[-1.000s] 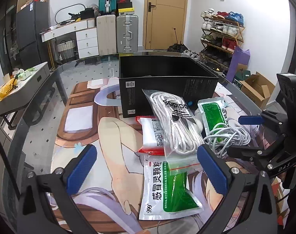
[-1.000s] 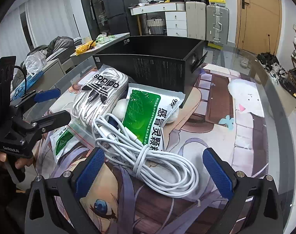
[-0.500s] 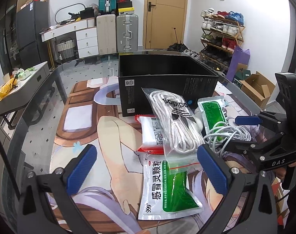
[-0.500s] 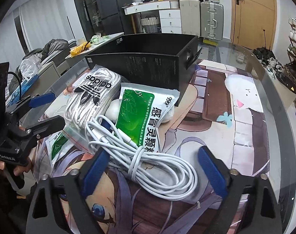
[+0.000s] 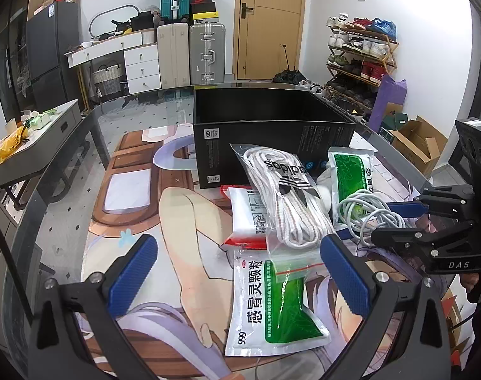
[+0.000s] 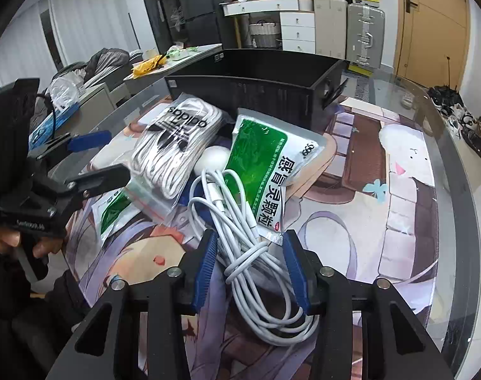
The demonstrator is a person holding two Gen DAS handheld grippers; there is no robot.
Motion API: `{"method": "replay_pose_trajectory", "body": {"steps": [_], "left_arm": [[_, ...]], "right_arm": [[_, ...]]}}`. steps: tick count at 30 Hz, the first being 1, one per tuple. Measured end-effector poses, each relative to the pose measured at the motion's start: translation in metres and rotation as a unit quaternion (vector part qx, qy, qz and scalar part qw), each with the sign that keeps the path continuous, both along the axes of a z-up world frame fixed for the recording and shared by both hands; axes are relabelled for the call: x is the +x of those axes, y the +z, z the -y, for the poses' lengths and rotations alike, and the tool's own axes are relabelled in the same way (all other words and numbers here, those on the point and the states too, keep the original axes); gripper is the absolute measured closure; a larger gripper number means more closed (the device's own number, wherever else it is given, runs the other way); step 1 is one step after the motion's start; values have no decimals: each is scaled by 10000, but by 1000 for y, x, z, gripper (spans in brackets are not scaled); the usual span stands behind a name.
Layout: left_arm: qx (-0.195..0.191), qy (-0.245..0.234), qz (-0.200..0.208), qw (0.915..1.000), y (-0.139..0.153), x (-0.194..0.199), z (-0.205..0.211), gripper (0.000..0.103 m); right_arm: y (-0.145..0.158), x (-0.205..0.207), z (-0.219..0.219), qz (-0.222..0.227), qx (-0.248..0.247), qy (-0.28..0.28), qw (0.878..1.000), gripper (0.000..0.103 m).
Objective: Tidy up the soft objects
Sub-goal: 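Lift the white cable with right tool while left tool grasps the adidas bag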
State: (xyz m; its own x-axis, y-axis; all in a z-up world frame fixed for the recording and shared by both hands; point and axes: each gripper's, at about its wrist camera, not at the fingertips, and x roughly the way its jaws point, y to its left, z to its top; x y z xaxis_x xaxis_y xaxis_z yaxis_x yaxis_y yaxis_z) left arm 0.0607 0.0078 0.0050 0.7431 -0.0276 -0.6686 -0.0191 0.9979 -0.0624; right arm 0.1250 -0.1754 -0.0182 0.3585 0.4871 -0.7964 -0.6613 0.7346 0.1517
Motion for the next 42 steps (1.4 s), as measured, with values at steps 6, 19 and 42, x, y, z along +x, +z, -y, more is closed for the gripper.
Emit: {"method": "replay_pose_trajectory", "body": {"steps": [6,19,42], "left_arm": [[-14,-11,-2,10000,0,0,-1,0],[-97,-77,27,9999,7,0,4,0],[9,-168,58,9998,14,29,23,0]], "right_arm": [[0,-11,-4,97,-13,263,9996,60],[2,-20,-8,225,81,592,9980,72],[48,-17,28,861,1233,0,9886,73]]}}
